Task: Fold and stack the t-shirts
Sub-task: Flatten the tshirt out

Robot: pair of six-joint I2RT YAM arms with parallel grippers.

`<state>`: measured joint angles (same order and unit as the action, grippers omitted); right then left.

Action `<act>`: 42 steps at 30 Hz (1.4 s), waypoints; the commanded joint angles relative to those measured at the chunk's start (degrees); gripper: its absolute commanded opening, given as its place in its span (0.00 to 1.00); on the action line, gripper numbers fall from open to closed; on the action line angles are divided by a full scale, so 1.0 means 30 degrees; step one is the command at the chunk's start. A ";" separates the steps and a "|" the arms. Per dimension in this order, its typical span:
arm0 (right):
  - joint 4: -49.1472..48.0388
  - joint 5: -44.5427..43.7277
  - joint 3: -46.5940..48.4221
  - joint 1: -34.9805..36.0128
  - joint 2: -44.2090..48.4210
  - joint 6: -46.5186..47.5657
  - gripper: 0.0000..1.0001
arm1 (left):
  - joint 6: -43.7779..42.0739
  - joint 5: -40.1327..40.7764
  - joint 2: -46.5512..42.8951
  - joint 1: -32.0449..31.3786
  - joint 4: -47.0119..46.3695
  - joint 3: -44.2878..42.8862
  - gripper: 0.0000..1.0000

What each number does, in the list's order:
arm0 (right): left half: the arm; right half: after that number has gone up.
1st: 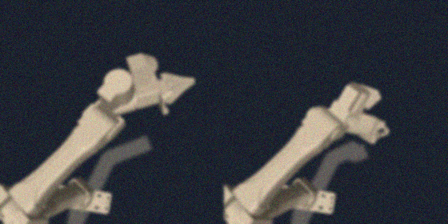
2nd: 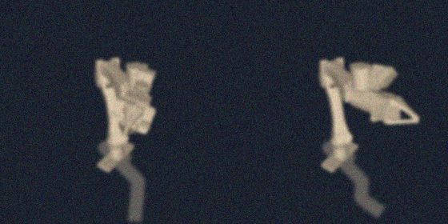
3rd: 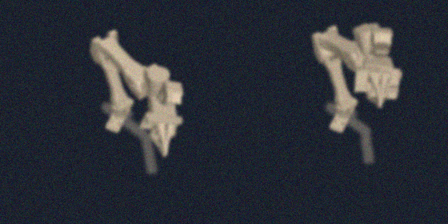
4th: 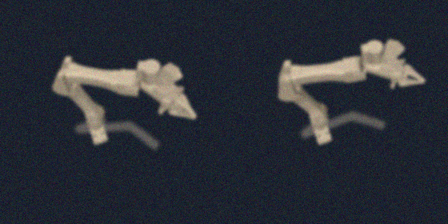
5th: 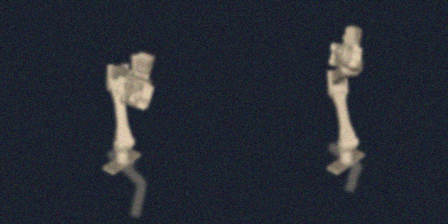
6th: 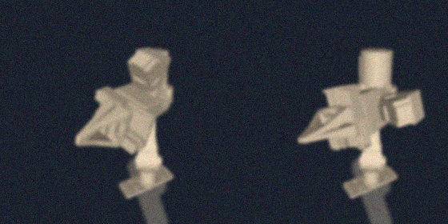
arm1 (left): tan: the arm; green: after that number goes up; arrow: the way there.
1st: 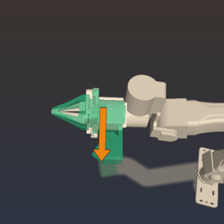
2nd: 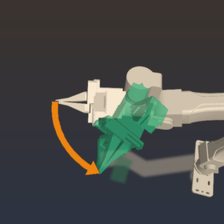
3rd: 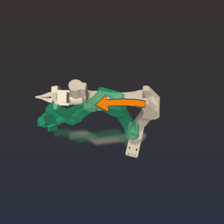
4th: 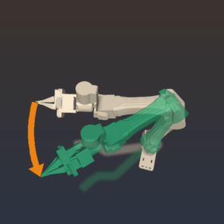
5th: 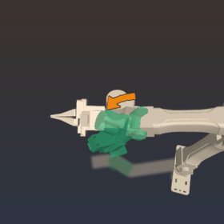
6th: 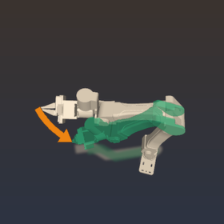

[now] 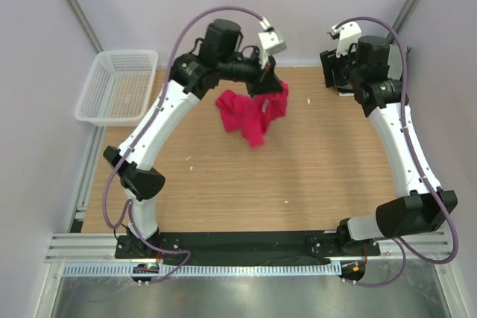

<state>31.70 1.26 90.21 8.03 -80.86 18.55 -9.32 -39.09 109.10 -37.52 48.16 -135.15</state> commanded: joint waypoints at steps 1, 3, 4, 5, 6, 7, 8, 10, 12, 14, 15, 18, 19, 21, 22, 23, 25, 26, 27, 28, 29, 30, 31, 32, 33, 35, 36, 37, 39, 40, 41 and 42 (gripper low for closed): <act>-0.0286 0.1250 -0.0363 -0.0275 0.1609 -0.0500 0.67 | -0.0848 -0.1384 0.0196 -0.1934 0.0382 0.0636 0.00; -0.0110 0.1484 -0.0831 -0.0333 0.2107 -0.0265 0.67 | -0.0615 -0.1676 0.0576 -0.2521 0.0791 0.0491 0.00; -0.0051 0.1688 -0.1326 -0.0421 0.2603 -0.0119 0.67 | -0.0410 -0.1619 0.0606 -0.2872 0.0821 0.0490 0.15; 0.0008 0.1806 -0.1592 -0.0480 0.2811 -0.0117 0.67 | -0.0118 -0.1096 0.0403 -0.2875 0.0734 0.0635 0.28; 0.0124 0.2011 -0.1827 -0.0538 0.2987 -0.0088 0.68 | 0.0262 -0.0337 0.0198 -0.2817 0.0704 0.1101 0.38; 0.0329 0.2332 -0.2264 -0.0655 0.3278 -0.0030 0.68 | 0.0120 0.0570 -0.0007 -0.2758 0.0791 0.1453 0.54; 0.0563 0.2973 -0.2414 -0.0685 0.3426 0.0290 0.68 | -0.0113 0.3044 -0.0705 -0.2700 0.1111 0.2008 0.61; 0.1849 0.3999 -0.2706 -0.0685 0.3719 0.0991 0.68 | -0.0554 0.5139 -0.1528 -0.2145 0.0911 0.4932 0.73; 0.4355 0.6254 -0.2854 -0.0685 0.3750 0.3300 0.68 | -0.0701 0.5879 -0.2552 -0.1154 0.0792 0.8320 0.77; 0.6094 0.7135 -0.3292 -0.0627 0.3487 0.5900 0.68 | -0.0381 0.5766 -0.2821 -0.0418 0.1229 0.9829 0.78; 0.8016 0.7372 -0.3526 -0.0598 0.3283 0.7020 0.68 | -0.0176 0.5620 -0.2763 0.0253 0.1434 1.0822 0.78; 1.2787 0.7726 -0.3939 -0.0160 0.1471 1.1319 0.68 | 0.0791 0.5179 -0.2559 0.1455 0.1846 1.2319 0.78; 1.3681 0.7610 -0.4113 -0.0013 0.0885 1.1976 0.68 | 0.0909 0.5150 -0.2529 0.1693 0.1585 1.2732 0.78; 1.5235 0.6998 -0.4377 0.0250 -0.1078 1.2625 0.68 | 0.1231 0.5499 -0.2529 0.2219 0.1087 1.3640 0.78; 1.5359 0.6790 -0.4610 0.0339 -0.1693 1.2685 0.68 | 0.1232 0.5588 -0.2296 0.2339 0.0940 1.3673 0.78; 1.5476 0.6585 -0.4700 0.0369 -0.2134 1.2743 0.68 | 0.1232 0.5647 -0.2178 0.2427 0.0996 1.3616 0.78; 1.5653 0.6088 -0.4555 0.0574 -0.3220 1.2861 0.68 | 0.1320 0.5590 -0.1944 0.2661 0.1055 1.3235 0.78; 1.5711 0.6056 -0.4438 0.0574 -0.3455 1.2803 0.68 | 0.1349 0.5473 -0.1855 0.2720 0.1084 1.3089 0.78; 1.5653 0.6056 -0.4321 0.0603 -0.3834 1.2774 0.68 | 0.1379 0.5443 -0.1768 0.2721 0.1085 1.2827 0.78; 1.5653 0.5998 -0.4088 0.0633 -0.3983 1.2657 0.68 | 0.1408 0.5442 -0.1738 0.2750 0.1143 1.2679 0.78; 1.5624 0.5910 -0.3969 0.0720 -0.4129 1.2569 0.68 | 0.1437 0.5326 -0.1592 0.2750 0.1201 1.2562 0.78; 1.5566 0.5851 -0.3881 0.0779 -0.4363 1.2510 0.68 | 0.1466 0.5238 -0.1562 0.2779 0.1260 1.2242 0.78; 1.5536 0.5851 -0.3677 0.0867 -0.4481 1.2365 0.68 | 0.1554 0.5121 -0.1504 0.2808 0.1290 1.2093 0.78; 1.5420 0.5822 -0.3588 0.0896 -0.4540 1.2247 0.68 | 0.1613 0.5033 -0.1445 0.2809 0.1232 1.1976 0.78; 1.5099 0.5763 -0.3500 0.0897 -0.4628 1.2014 0.68 | 0.1729 0.4916 -0.1386 0.2838 0.1260 1.1743 0.78; 1.4573 0.5675 -0.3411 0.1043 -0.4921 1.1516 0.66 | 0.1760 0.4770 -0.1240 0.2867 0.1261 1.1420 0.78; 1.4453 0.5675 -0.3353 0.1101 -0.5038 1.1339 0.66 | 0.1789 0.4682 -0.1094 0.2896 0.1232 1.1273 0.78; 1.4394 0.5704 -0.3266 0.1131 -0.5329 1.1193 0.66 | 0.1876 0.4623 -0.1035 0.2925 0.1260 1.1155 0.78; 1.4481 0.6083 -0.2974 0.1189 -0.5624 1.0841 0.66 | 0.1906 0.4418 -0.0714 0.2984 0.1318 1.0746 0.78; 1.4452 0.6230 -0.2943 0.1219 -0.5741 1.0695 0.66 | 0.1993 0.4301 -0.0654 0.3042 0.1348 1.0599 0.78; 1.4307 0.6405 -0.2943 0.1219 -0.5829 1.0519 0.66 | 0.2052 0.4213 -0.0566 0.3101 0.1348 1.0395 0.78; 1.4247 0.6378 -0.3001 0.1248 -0.5888 1.0459 0.66 | 0.2140 0.4067 -0.0421 0.3131 0.1377 1.0306 0.77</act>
<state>74.85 19.22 79.40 11.33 -98.15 51.81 -4.27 -24.34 106.61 -28.82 52.53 -101.56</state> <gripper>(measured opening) 0.662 0.778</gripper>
